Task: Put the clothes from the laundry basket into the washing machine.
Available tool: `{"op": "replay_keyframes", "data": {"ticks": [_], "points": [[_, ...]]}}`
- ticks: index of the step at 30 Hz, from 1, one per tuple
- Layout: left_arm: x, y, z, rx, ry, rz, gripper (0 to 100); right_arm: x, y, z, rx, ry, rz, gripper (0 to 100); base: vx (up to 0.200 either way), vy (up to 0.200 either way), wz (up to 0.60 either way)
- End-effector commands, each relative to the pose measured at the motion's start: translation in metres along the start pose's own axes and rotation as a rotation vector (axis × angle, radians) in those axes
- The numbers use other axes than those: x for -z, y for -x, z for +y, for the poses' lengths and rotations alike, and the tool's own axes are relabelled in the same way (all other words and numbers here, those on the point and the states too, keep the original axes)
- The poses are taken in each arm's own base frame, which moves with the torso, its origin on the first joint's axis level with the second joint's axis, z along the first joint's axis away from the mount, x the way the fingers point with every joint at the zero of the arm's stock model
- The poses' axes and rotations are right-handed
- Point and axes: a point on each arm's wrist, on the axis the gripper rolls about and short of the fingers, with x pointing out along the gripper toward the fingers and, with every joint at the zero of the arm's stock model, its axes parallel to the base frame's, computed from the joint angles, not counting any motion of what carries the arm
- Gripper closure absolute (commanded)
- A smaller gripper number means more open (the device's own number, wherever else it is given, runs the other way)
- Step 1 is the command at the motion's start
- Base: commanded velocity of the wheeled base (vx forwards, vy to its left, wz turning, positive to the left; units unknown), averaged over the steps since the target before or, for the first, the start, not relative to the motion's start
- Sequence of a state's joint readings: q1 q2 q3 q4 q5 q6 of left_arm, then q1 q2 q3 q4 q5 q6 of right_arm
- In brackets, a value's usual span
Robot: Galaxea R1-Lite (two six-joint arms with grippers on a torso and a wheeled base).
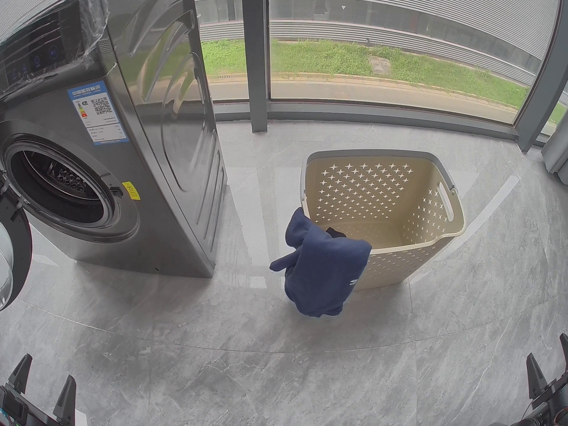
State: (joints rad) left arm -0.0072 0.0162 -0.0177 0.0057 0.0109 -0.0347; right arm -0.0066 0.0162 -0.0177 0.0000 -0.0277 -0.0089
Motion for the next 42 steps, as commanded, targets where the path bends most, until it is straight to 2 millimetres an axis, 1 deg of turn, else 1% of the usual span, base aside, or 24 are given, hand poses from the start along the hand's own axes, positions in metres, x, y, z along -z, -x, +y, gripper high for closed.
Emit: {"op": "replay_keyframes", "data": {"ticks": [1,5,8,20,26,32,34,36,37,38,39,42], "points": [[0.005,0.0,0.0,0.0,-0.002,0.002,0,0.005,0.0,0.0,0.001,0.002,0.001,0,0.0,0.0,0.0],[0.005,0.0,0.0,0.0,-0.002,0.002,0,0.005,0.0,0.0,-0.008,-0.003,0.001,0,0.0,0.0,0.0],[0.005,0.0,0.0,-0.001,-0.001,0.002,0,0.005,0.0,0.001,-0.02,-0.006,0.001,0,0.2,0.0,0.0],[0.005,0.0,0.0,-0.001,0.001,0.002,0,0.005,0.0,0.001,-0.028,0.01,0.006,0,0.0,0.0,0.0],[0.005,0.0,0.0,-0.001,0.001,0.002,0,0.006,0.0,0.001,-0.028,0.01,0.007,0,0.0,0.2,0.0],[0.005,0.0,0.0,0.0,-0.001,0.002,0,0.005,0.0,0.001,-0.025,0.009,0.001,0,0.0,0.0,0.0],[0.005,0.0,0.0,-0.001,-0.002,0.002,0,-0.002,0.002,0.001,-0.031,0.006,-0.036,0,0.0,0.0,0.0],[0.005,0.0,0.0,0.0,-0.001,0.002,0,-0.038,0.013,0.0,-0.034,-0.004,-0.164,0,0.0,0.0,0.0],[0.005,0.0,0.0,0.0,-0.002,0.002,0,-0.042,0.014,0.0,-0.036,-0.007,-0.169,0,0.0,0.0,0.0],[0.005,0.0,0.0,-0.001,-0.004,0.0,0,-0.055,0.011,-0.001,-0.046,-0.021,-0.132,0,0.0,0.0,0.0],[0.005,0.0,0.0,-0.001,-0.006,0.0,0,-0.058,0.005,0.0,-0.06,-0.024,-0.078,0,0.0,0.0,0.0],[0.005,0.0,0.0,-0.001,-0.006,0.0,0,-0.055,-0.022,0.002,-0.113,-0.027,0.12,0,0.0,0.0,0.0]]}}
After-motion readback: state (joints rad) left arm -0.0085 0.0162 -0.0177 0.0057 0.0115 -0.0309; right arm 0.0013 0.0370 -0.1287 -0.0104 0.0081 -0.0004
